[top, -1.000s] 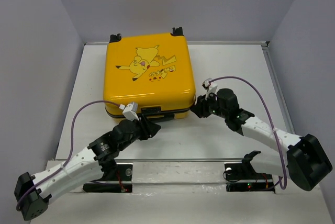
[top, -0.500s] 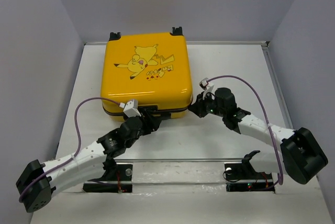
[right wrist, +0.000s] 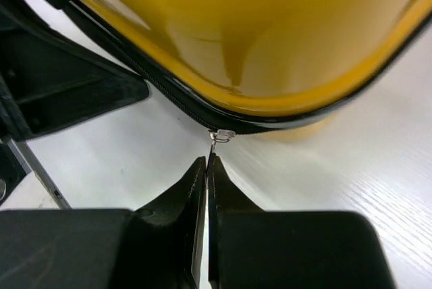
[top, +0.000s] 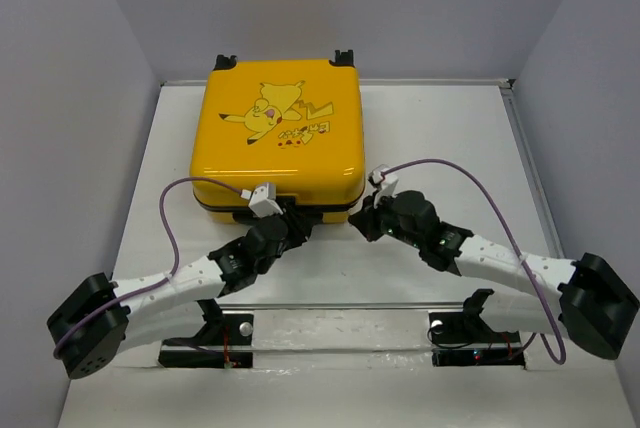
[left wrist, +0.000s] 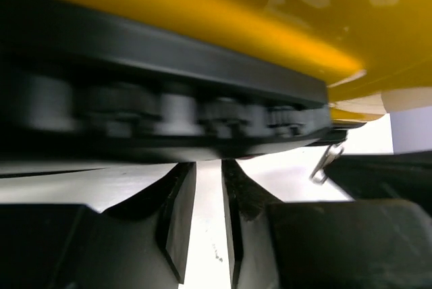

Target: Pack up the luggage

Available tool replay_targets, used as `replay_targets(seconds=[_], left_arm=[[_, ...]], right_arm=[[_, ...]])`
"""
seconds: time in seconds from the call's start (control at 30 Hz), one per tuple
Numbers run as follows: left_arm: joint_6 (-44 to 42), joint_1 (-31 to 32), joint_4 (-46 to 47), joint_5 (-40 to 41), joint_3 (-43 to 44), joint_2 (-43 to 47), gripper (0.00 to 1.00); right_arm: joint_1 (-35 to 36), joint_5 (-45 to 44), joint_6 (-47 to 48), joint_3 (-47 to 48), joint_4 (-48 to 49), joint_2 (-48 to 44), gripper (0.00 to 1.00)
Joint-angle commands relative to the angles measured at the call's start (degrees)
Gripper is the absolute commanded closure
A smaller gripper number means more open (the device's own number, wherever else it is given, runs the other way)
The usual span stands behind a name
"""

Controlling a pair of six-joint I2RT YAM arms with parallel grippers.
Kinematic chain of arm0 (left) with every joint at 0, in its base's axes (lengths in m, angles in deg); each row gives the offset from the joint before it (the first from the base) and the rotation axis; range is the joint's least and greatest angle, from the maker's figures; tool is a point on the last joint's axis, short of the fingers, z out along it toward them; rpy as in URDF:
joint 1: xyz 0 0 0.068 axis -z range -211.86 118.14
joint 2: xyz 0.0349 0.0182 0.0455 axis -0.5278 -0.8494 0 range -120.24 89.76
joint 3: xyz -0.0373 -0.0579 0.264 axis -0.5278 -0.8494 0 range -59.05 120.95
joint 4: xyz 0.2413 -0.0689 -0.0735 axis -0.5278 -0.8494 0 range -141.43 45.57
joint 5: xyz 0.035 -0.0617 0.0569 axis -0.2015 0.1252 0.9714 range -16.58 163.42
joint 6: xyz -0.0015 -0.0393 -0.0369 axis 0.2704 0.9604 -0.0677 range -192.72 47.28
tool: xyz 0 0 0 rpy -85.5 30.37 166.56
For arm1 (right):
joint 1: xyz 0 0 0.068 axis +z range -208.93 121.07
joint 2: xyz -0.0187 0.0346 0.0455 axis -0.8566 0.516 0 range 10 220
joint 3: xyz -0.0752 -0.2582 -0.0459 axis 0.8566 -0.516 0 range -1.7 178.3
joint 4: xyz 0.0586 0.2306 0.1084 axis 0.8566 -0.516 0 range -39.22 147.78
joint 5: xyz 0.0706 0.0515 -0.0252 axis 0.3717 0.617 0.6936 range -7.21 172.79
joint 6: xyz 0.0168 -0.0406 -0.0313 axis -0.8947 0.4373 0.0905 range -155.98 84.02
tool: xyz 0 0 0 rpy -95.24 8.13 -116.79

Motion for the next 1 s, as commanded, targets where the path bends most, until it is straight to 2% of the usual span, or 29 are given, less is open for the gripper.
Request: replay_targets(seconds=[0.0,0.27,0.33,0.37,0.4,0.47,0.5,0.57,0.6,0.63,0.7,0.77,0.8,0.87,0.9,0.93,0.97], left_arm=[[-1.2,-1.1,8.6,3.2,4.7,-6.0,0.70],[-2.8,-1.1,10.0,1.1,4.6,-6.5,0.79],[-3.4,-1.1,7.4,0.9,4.2,-4.0,0.80],[-4.1,-1.1,2.2,1.1,4.2,0.8,0.79],[-4.8,-1.1,-0.9,1.0,4.7,3.9,0.71],[-8.2,-1.3,-12.8,-0.3,6.9,13.6,0.54],[-9.0,-1.4,-17.2,-0.8,11.9,16.0,0.35],[-11.0,-2.8,-29.8,-3.0,18.8,20.5,0.21],[-13.4,-3.3,-36.2,-1.8,26.0,20.9,0.14],[-14.6,-3.9,-39.0,0.0,29.8,20.7,0.11],[-17.4,-8.2,-43.1,3.2,35.9,17.1,0.07],[-23.1,-15.0,-43.9,0.2,41.5,10.8,0.02],[-25.1,-25.5,-42.6,-4.4,41.7,9.1,0.01],[-28.1,-37.1,-37.5,-17.2,40.1,4.5,0.01],[-28.2,-42.3,-35.9,-20.2,38.9,3.4,0.01],[-27.9,-51.3,-33.2,-26.1,36.8,2.6,0.01],[-27.7,-55.5,-31.8,-28.1,35.9,1.9,0.01]], right_arm=[[8.7,-1.5,-5.4,6.3,-1.1,5.5,0.93],[12.9,-10.6,-12.0,17.9,6.8,21.6,0.93],[12.9,-11.8,-12.7,19.1,6.8,22.5,0.93],[12.9,-12.7,-12.7,18.8,6.6,21.8,0.93],[12.9,-13.1,-12.6,17.5,6.3,21.1,0.93],[12.9,-14.6,-12.4,15.9,5.2,19.5,0.93],[12.9,-14.7,-12.3,15.2,4.8,18.8,0.93],[12.9,-14.5,-12.3,13.8,4.2,17.2,0.93],[12.9,-14.4,-12.4,13.4,4.1,16.8,0.93],[12.9,-14.4,-12.4,13.3,4.0,16.8,0.93],[12.9,-14.6,-12.3,13.4,3.4,16.6,0.93],[12.9,-14.9,-12.3,13.7,2.9,16.5,0.93],[12.9,-14.9,-12.0,13.9,2.7,16.5,0.93],[12.9,-15.1,-11.8,14.4,1.5,16.5,0.93],[12.9,-15.0,-11.8,14.3,1.3,16.3,0.93],[12.9,-15.0,-11.8,14.2,1.1,16.0,0.93],[12.9,-14.7,-11.6,14.1,0.9,15.3,0.93]])
